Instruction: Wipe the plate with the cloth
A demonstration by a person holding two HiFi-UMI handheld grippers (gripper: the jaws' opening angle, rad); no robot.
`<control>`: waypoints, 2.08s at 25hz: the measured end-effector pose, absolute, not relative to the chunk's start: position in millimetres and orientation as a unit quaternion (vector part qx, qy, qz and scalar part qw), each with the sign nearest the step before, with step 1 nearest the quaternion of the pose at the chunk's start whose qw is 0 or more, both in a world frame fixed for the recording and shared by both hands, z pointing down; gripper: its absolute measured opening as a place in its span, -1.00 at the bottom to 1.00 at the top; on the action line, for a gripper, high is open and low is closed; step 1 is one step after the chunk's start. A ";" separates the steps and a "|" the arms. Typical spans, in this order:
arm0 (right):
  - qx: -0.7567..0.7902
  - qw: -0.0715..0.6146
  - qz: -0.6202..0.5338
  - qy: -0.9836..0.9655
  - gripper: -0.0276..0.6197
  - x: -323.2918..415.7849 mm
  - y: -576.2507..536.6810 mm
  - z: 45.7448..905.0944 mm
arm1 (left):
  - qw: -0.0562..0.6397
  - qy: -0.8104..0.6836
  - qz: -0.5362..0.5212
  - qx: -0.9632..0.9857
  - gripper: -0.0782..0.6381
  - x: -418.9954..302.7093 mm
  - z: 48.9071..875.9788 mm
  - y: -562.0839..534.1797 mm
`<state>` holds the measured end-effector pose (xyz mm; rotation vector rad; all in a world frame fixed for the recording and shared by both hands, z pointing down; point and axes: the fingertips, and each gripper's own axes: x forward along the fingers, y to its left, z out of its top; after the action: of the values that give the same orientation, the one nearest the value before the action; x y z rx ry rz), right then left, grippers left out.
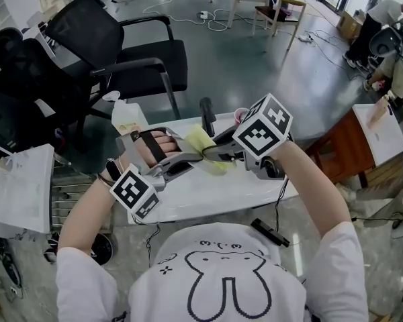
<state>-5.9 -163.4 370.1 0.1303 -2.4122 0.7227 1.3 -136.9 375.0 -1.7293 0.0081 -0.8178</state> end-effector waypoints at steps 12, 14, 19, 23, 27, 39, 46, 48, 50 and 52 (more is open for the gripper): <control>0.092 0.355 0.314 -0.876 -0.80 15.5 -189.8 427.7 | 0.578 0.003 -0.357 -0.734 -0.71 -2.3 376.5 -133.1; 0.108 0.357 0.325 -0.869 -0.80 21.2 -194.8 437.7 | 0.580 0.002 -0.354 -0.734 -0.71 -1.7 375.6 -131.2; 0.126 0.361 0.339 -0.860 -0.80 29.5 -198.0 451.8 | 0.580 0.006 -0.347 -0.737 -0.71 -1.7 371.0 -129.3; 0.134 0.353 0.325 -0.867 -0.80 33.6 -201.6 443.3 | 0.583 0.004 -0.345 -0.736 -0.71 -2.2 374.8 -126.8; 0.111 0.309 0.276 -0.903 -0.80 21.5 -203.5 396.8 | 0.584 0.003 -0.338 -0.738 -0.71 -1.0 374.0 -125.8; -0.020 0.313 0.230 -0.921 -0.80 -48.8 -167.8 355.8 | 0.594 -0.012 -0.335 -0.731 -0.71 1.2 375.9 -118.6; -0.008 0.337 0.229 -0.913 -0.80 -53.8 -176.7 368.8 | 0.606 -0.023 -0.349 -0.714 -0.71 1.5 383.4 -116.1; 0.001 0.340 0.240 -0.909 -0.80 -53.6 -181.5 373.3 | 0.608 -0.025 -0.349 -0.713 -0.71 2.1 383.4 -115.2; 0.012 0.339 0.255 -0.905 -0.80 -51.7 -187.7 377.8 | 0.608 -0.024 -0.346 -0.714 -0.71 2.4 381.9 -114.4; 0.024 0.337 0.269 -0.902 -0.80 -48.3 -194.1 383.6 | 0.610 -0.022 -0.344 -0.714 -0.71 2.4 379.8 -113.7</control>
<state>-48.3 -194.1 383.6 0.0620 -2.3508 0.6998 2.4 -113.7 379.8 -1.6474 -0.0510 -0.7936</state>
